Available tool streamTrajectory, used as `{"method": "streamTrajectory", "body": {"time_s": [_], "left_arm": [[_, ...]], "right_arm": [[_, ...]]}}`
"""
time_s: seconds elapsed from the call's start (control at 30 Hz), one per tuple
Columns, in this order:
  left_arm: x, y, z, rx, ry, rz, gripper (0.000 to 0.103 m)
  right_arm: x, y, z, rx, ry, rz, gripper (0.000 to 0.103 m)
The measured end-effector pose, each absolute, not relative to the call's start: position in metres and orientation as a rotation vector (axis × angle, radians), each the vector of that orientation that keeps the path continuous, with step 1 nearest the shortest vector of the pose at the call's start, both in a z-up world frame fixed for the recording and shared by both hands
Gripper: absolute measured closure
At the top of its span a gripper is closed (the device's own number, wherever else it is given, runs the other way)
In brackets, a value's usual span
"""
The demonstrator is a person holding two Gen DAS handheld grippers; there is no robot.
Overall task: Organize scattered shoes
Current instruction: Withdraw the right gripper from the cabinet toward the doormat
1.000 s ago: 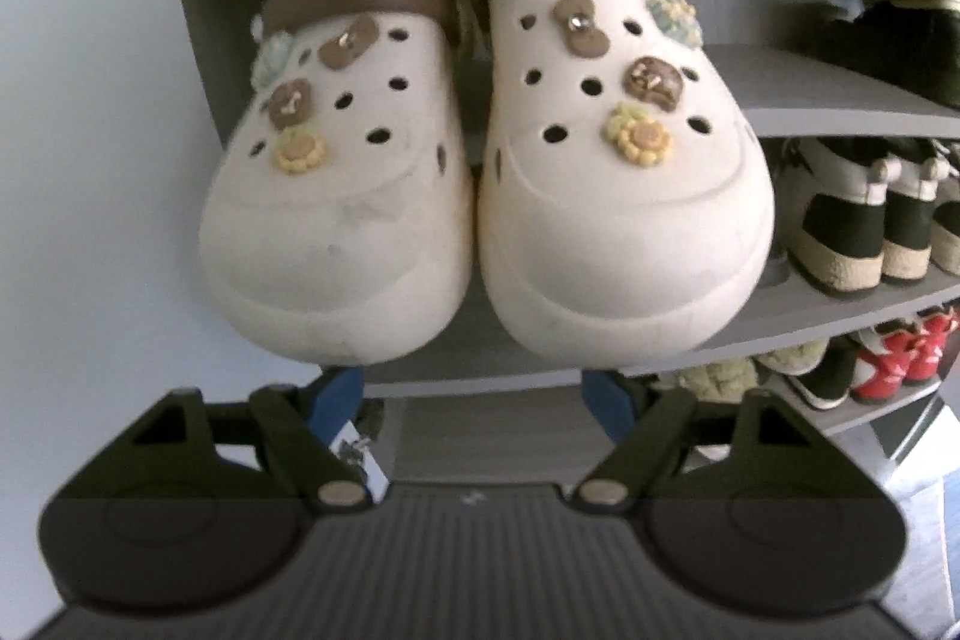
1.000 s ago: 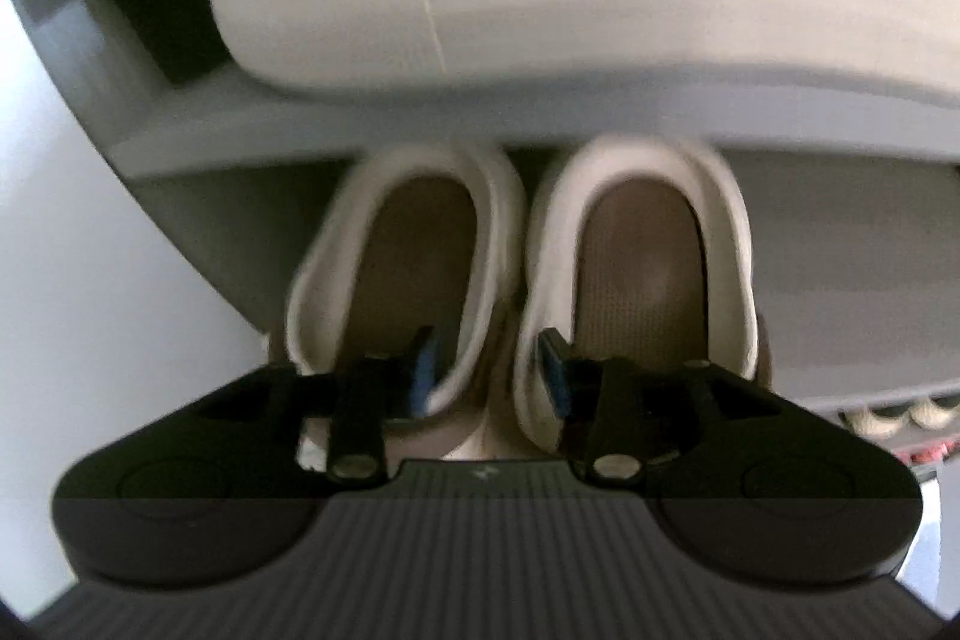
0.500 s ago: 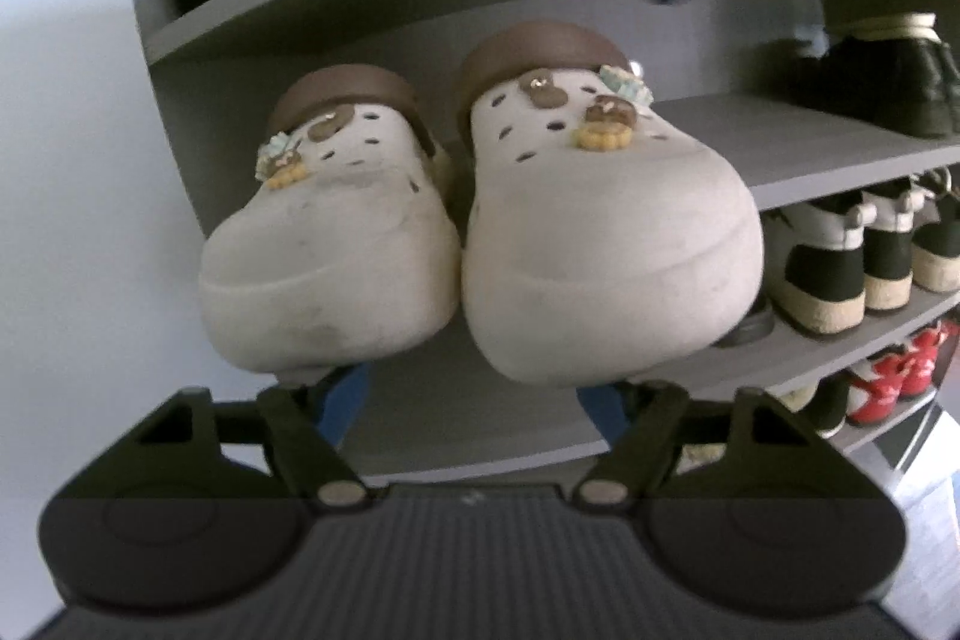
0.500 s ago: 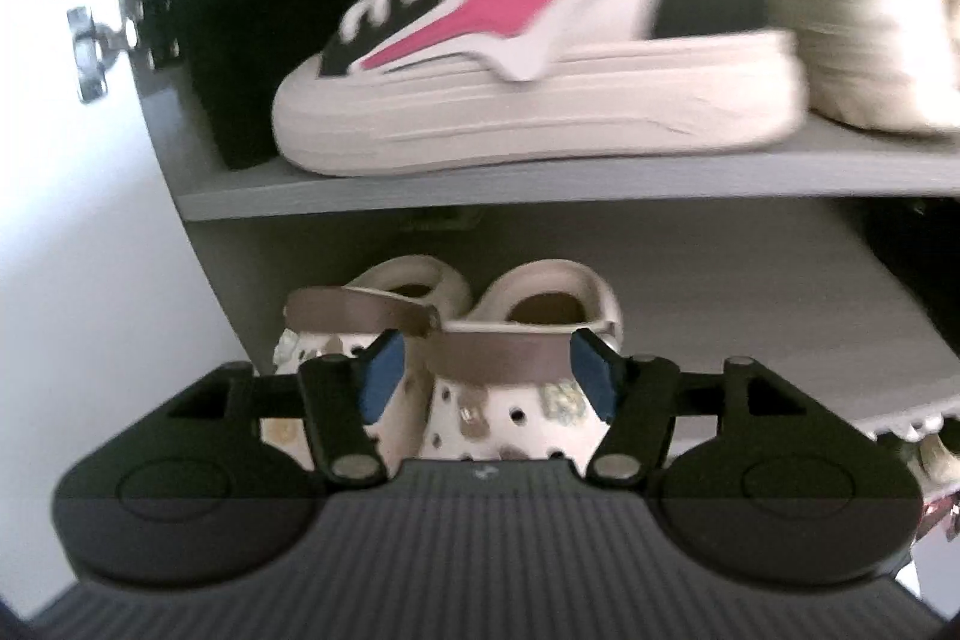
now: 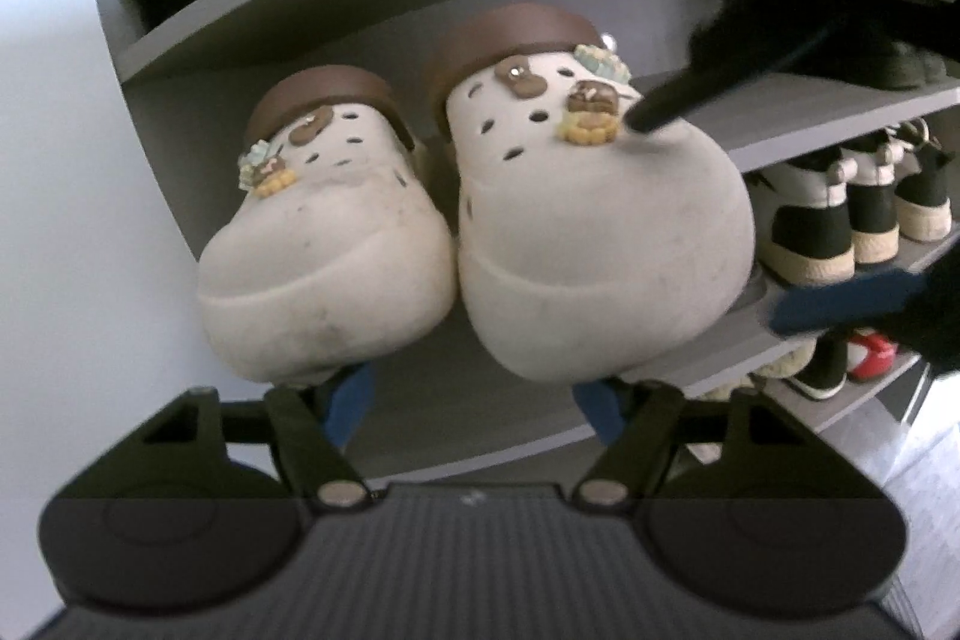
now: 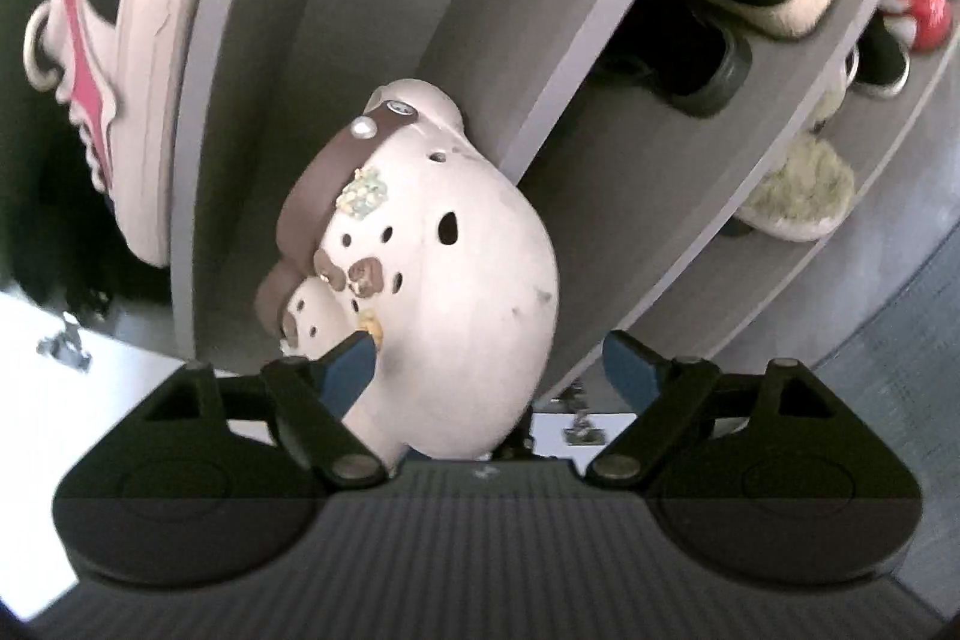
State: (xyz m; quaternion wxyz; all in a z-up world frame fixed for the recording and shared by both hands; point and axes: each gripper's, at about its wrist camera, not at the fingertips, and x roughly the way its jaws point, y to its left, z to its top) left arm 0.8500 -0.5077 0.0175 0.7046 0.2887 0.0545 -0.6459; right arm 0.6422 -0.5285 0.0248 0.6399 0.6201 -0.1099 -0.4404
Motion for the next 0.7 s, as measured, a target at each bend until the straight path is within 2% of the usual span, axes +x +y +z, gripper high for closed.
{"method": "streamTrajectory", "body": {"time_s": [0.4, 0.57, 0.7], "left_arm": [[0.853, -0.549, 0.033, 0.615, 0.127, -1.405, 0.032], [0.866, -0.582, 0.031, 0.614, 0.216, -1.316, 0.033], [0.864, -0.579, 0.023, 0.642, 0.177, -1.306, 0.029]], "right_arm": [[0.644, -0.568, 0.041, 1.376, -0.271, -1.046, 0.036], [0.657, -0.591, 0.044, 1.386, -0.282, -1.037, 0.036], [0.653, -0.588, 0.046, 1.377, -0.287, -1.043, 0.036]]}}
